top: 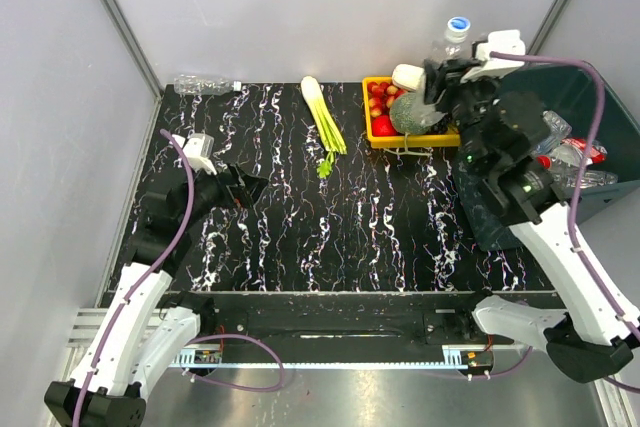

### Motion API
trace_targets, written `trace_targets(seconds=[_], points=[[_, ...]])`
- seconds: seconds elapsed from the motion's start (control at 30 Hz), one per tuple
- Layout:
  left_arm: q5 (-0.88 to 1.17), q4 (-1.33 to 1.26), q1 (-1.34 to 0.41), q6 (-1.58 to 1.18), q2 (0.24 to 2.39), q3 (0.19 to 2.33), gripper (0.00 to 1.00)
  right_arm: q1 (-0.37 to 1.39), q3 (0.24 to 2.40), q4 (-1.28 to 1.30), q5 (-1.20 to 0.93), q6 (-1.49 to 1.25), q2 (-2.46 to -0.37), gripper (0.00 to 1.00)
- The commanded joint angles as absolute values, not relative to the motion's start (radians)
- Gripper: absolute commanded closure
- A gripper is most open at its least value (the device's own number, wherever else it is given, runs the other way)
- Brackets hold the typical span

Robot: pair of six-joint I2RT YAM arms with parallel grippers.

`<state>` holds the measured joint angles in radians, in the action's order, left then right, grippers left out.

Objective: Put the plastic bottles in the bin
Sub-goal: Place the plastic bottle in the trash bin.

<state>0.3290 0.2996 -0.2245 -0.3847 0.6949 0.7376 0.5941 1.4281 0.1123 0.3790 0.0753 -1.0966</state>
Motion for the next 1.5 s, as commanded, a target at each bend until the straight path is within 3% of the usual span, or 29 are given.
trace_targets(seconds=[0.0, 0.33, 0.4, 0.63, 0.9, 0.97, 1.07, 1.13, 1.27, 1.47], points=[[0.295, 0.276, -0.227, -0.357, 0.680, 0.739, 0.01, 0.545, 1.546, 0.186, 0.555, 0.326, -1.083, 0.54], [0.258, 0.287, -0.227, -0.350, 0.669, 0.736, 0.01, 0.466, 1.606, 0.201, 0.797, 0.586, -1.046, 0.54], [0.250, 0.291, -0.229, -0.348, 0.672, 0.738, 0.01, 0.448, 1.592, 0.201, 0.813, 0.601, -1.026, 0.58], [0.236, 0.296, -0.229, -0.350, 0.672, 0.732, 0.01, 0.385, 1.526, 0.230, 0.808, 0.618, -1.023, 0.58], [0.238, 0.298, -0.229, -0.350, 0.673, 0.729, 0.01, 0.144, 1.535, 0.405, 0.663, 0.493, -1.114, 0.55], [0.241, 0.295, -0.229, -0.354, 0.680, 0.726, 0.01, 0.114, 1.539, 0.468, 0.655, 0.456, -1.137, 0.47], [0.242, 0.314, -0.229, -0.353, 0.692, 0.741, 0.01, 0.110, 1.590, 0.616, 0.615, 0.405, -1.179, 0.19], [0.233, 0.319, -0.227, -0.351, 0.687, 0.744, 0.01, 0.109, 1.662, 0.728, 0.641, 0.367, -1.228, 0.09], [0.206, 0.311, -0.227, -0.354, 0.676, 0.735, 0.01, 0.110, 1.715, 0.790, 0.649, 0.336, -1.243, 0.05], [0.158, 0.325, -0.229, -0.373, 0.658, 0.738, 0.01, 0.110, 1.769, 0.839, 0.421, 0.203, -1.232, 0.06]])
